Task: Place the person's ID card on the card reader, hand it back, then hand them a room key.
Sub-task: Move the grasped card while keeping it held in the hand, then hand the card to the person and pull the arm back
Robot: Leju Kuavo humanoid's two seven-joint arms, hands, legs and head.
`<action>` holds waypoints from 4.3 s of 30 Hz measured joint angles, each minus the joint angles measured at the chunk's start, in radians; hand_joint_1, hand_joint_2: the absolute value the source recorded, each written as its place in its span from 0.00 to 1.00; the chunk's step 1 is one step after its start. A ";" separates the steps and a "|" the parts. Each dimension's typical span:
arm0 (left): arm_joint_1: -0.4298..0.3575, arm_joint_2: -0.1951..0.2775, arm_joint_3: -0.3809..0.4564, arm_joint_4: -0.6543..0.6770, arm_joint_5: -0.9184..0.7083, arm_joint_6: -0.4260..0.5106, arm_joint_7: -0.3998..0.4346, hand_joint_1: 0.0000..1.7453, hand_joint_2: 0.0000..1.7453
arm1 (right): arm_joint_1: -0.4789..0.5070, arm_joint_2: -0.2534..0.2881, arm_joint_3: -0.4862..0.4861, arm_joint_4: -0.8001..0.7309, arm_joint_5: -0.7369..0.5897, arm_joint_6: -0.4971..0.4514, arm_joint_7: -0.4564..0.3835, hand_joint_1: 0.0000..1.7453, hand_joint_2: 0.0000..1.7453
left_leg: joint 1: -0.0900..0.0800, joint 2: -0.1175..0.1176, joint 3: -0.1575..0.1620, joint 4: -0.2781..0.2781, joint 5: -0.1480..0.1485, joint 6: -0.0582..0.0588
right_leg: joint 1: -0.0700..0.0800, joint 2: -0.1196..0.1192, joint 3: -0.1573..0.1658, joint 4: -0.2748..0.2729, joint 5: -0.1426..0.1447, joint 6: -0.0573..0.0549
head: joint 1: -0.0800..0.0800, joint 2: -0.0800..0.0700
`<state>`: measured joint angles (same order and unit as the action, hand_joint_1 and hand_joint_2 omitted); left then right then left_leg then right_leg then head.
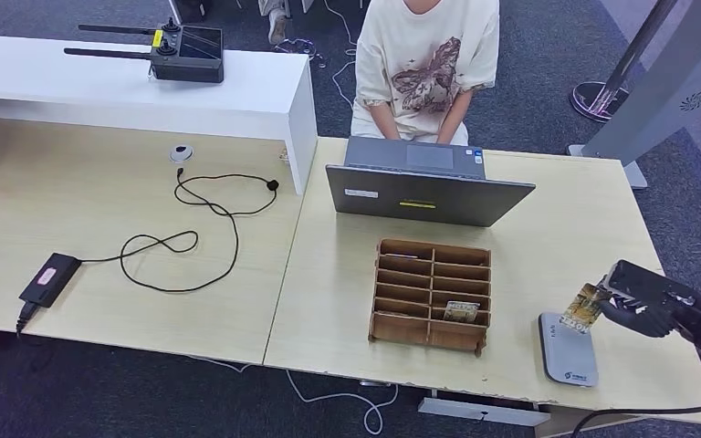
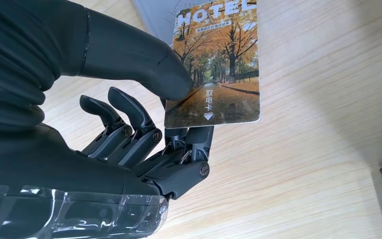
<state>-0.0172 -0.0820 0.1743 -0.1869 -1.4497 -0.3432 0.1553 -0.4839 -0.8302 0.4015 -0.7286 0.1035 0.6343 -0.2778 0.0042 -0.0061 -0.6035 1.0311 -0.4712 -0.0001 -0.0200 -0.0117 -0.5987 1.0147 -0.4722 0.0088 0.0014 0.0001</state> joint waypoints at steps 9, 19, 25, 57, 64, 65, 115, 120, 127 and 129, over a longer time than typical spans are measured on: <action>0.000 0.000 0.001 0.000 -0.006 0.000 0.000 0.00 0.00 | 0.088 0.000 -0.019 -0.036 -0.034 -0.027 0.005 1.00 1.00 | 0.000 0.000 0.000 0.000 0.000 0.000 | 0.000 0.000 0.000 0.000 0.000 0.000 | 0.000 0.000; 0.000 0.000 0.001 0.000 -0.008 0.001 0.000 0.00 0.00 | 0.146 0.008 -0.040 -0.081 -0.011 -0.048 0.022 1.00 1.00 | 0.000 0.000 0.000 0.000 0.000 0.000 | 0.000 0.000 0.000 0.000 0.000 0.000 | 0.000 0.000; 0.000 0.000 0.001 0.000 -0.010 0.001 0.000 0.00 0.00 | 0.153 0.017 -0.052 -0.083 0.012 -0.048 0.022 1.00 1.00 | 0.000 0.000 0.000 0.000 0.000 0.000 | 0.000 0.000 0.000 0.000 0.000 0.000 | 0.000 0.000; 0.000 -0.001 0.001 0.000 -0.021 0.002 0.006 0.00 0.00 | 0.130 0.083 -0.073 0.008 0.189 -0.123 0.059 1.00 1.00 | 0.000 0.000 0.000 0.000 0.000 0.000 | 0.000 0.000 0.000 0.000 0.000 0.000 | 0.000 0.000; 0.000 -0.001 0.001 0.000 -0.023 0.002 0.006 0.00 0.00 | 0.130 0.092 -0.073 0.014 0.185 -0.130 0.051 1.00 1.00 | 0.000 0.000 0.000 0.000 0.000 0.000 | 0.000 0.000 0.000 0.000 0.000 0.000 | 0.000 0.000; 0.000 -0.001 0.001 0.000 -0.023 0.002 0.006 0.00 0.00 | 0.131 0.093 -0.074 0.014 0.182 -0.128 0.049 1.00 1.00 | 0.000 0.000 0.000 0.000 0.000 0.000 | 0.000 0.000 0.000 0.000 0.000 0.000 | 0.000 0.000; -0.007 -0.012 0.022 0.000 -0.030 -0.007 0.000 0.00 0.00 | 0.000 0.258 -0.368 -0.315 -0.222 -0.006 -0.194 1.00 1.00 | 0.000 0.002 0.001 0.000 0.000 0.000 | 0.000 0.002 0.001 0.001 0.000 0.000 | 0.000 0.000; -0.007 -0.016 0.022 0.000 -0.030 -0.007 0.002 0.00 0.00 | -0.024 0.307 -0.368 -0.344 -0.212 -0.066 -0.194 1.00 1.00 | 0.000 0.001 0.001 0.000 0.000 0.000 | 0.000 0.001 0.001 0.001 0.000 0.000 | 0.000 0.000; -0.007 -0.026 0.024 0.000 -0.030 -0.007 0.008 0.00 0.00 | -0.076 0.403 -0.342 -0.406 0.024 -0.478 -0.201 1.00 1.00 | 0.000 0.002 0.001 0.000 0.000 0.000 | 0.000 0.002 0.001 0.001 0.000 0.000 | 0.000 0.000; -0.007 -0.027 0.024 0.000 -0.030 -0.009 0.009 0.00 0.00 | -0.103 0.420 -0.326 -0.413 0.079 -0.548 -0.196 1.00 1.00 | 0.000 0.002 0.002 0.000 0.000 -0.001 | 0.000 0.002 0.001 0.001 0.000 0.000 | 0.000 0.000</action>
<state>-0.0242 -0.1091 0.1980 -0.1869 -1.4796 -0.3520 0.1643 -0.5867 -0.4098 0.0757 -1.1420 0.1826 0.0862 -0.4738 0.0045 -0.0039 -0.6020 1.0310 -0.4707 -0.0007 -0.0198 -0.0095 -0.5981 1.0160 -0.4721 0.0087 0.0015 0.0002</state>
